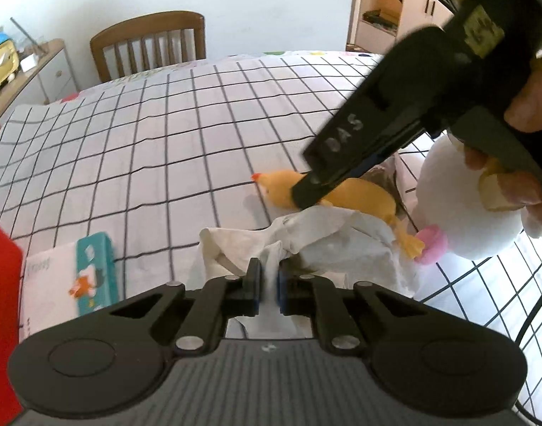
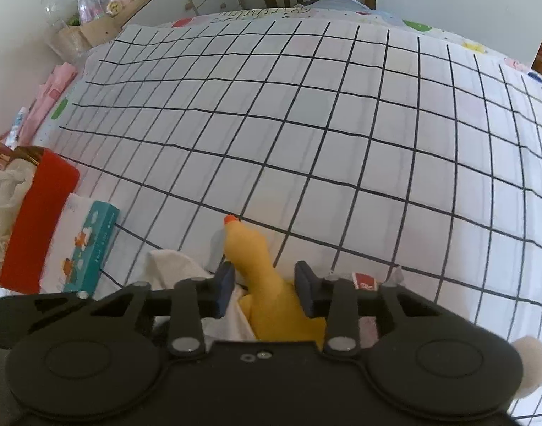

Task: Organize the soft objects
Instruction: 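Grasp the white cloth with the left tool while the right tool grasps the yellow rubber chicken, then carry the white cloth with the left tool while the right tool carries the chicken to the tin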

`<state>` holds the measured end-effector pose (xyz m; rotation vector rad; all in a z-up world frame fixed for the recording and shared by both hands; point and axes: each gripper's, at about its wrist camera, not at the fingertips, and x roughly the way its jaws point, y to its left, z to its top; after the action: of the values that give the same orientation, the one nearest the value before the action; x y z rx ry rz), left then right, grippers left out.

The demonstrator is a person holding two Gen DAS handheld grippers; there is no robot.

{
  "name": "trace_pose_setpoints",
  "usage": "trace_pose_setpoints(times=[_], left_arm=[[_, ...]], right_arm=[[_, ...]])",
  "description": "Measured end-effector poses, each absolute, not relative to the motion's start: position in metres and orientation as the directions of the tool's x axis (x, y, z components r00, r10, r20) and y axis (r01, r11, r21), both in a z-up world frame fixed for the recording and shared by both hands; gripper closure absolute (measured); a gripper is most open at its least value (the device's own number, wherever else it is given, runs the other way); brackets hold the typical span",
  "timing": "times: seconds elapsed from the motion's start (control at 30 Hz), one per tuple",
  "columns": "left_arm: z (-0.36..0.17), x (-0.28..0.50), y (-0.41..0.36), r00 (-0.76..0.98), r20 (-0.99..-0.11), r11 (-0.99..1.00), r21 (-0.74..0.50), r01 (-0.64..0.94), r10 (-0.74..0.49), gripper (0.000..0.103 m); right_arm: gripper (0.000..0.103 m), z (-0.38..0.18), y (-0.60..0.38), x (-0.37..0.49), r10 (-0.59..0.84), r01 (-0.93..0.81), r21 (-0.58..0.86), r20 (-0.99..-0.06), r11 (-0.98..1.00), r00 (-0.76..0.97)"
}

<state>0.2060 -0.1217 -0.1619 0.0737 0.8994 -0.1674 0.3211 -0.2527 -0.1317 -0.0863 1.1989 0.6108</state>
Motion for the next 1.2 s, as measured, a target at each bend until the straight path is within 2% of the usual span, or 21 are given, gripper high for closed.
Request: trace_pose_setpoints(times=[0.07,0.13,0.23,1.2], left_arm=[[-0.160,0.203,-0.116,0.610,-0.784,0.986,-0.012,0.165,-0.112,0.094],[-0.157,0.203,-0.114,0.609,-0.785,0.987,-0.023,0.158,-0.116,0.094],[-0.152,0.199,-0.106,0.615,-0.780,0.989,-0.033,0.146,-0.117,0.094],[-0.060,0.159,-0.035,0.692,-0.708,0.989,-0.112,0.093,-0.145,0.094]], right_arm=[[0.078,-0.131,-0.252,0.319,0.392,-0.492,0.239,-0.890,0.837,0.233],[0.090,-0.130,-0.251,0.315,0.384,-0.499,0.221,-0.889,0.838,0.251],[0.095,-0.126,-0.253,0.310,0.399,-0.497,0.229,-0.878,0.837,0.266],[0.096,-0.022,-0.271,0.226,0.520,-0.452,0.328,-0.748,0.830,0.413]])
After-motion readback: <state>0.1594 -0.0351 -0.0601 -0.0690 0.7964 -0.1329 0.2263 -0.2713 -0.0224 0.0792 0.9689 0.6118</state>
